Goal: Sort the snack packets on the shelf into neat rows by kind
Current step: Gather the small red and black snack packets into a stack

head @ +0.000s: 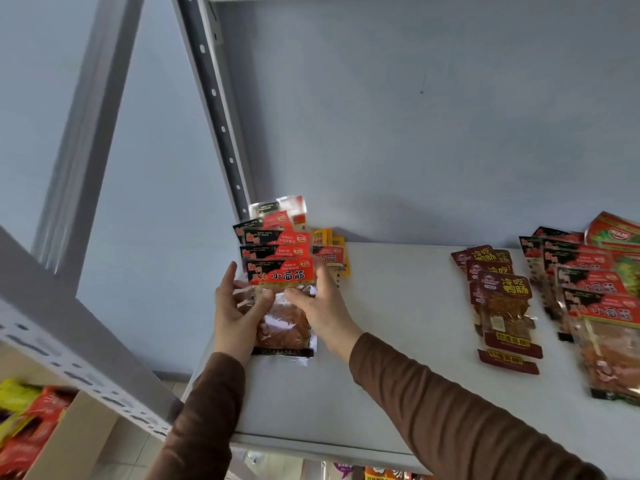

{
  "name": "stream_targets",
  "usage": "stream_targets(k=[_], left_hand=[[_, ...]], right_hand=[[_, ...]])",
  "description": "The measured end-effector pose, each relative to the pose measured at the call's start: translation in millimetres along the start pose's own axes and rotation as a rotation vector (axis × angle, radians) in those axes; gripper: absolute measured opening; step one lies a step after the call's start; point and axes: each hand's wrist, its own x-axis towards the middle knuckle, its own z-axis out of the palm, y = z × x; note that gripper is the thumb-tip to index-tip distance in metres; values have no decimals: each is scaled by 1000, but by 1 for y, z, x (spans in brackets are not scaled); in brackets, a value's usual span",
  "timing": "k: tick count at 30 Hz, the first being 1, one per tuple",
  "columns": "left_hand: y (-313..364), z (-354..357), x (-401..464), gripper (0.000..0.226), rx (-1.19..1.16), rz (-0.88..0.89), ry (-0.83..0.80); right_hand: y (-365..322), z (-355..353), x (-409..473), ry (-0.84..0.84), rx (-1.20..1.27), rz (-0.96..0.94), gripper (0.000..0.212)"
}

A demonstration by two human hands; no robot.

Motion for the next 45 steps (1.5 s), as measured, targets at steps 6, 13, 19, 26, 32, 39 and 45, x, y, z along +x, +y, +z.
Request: stream_targets(k=[6, 13, 19, 26, 32, 39, 45], left_hand=[[8, -28, -26, 72, -477, -191, -176], [32, 1, -41, 57, -420, -204, -222], [36, 34, -32, 7, -443, -306, -148], [23, 3, -14, 17, -282, -424, -93], [28, -1, -23, 16, -338, -432, -162], [46, 54, -34, 30, -388, -359, -345], [57, 136, -45, 27, -486, -475, -466]], right_hand=[[-32, 24, -32, -110, -167, -296, 39], [-33, -12, -37, -73, -138, -185, 40], [-6, -61, -9, 103, -268, 49, 52], [14, -54, 17, 144, -493, 179, 65], [10, -48, 8, 201, 153, 134, 45], [-17, -84, -12, 111, 391, 95, 20], [-15, -151, -23, 187, 398, 254, 44]])
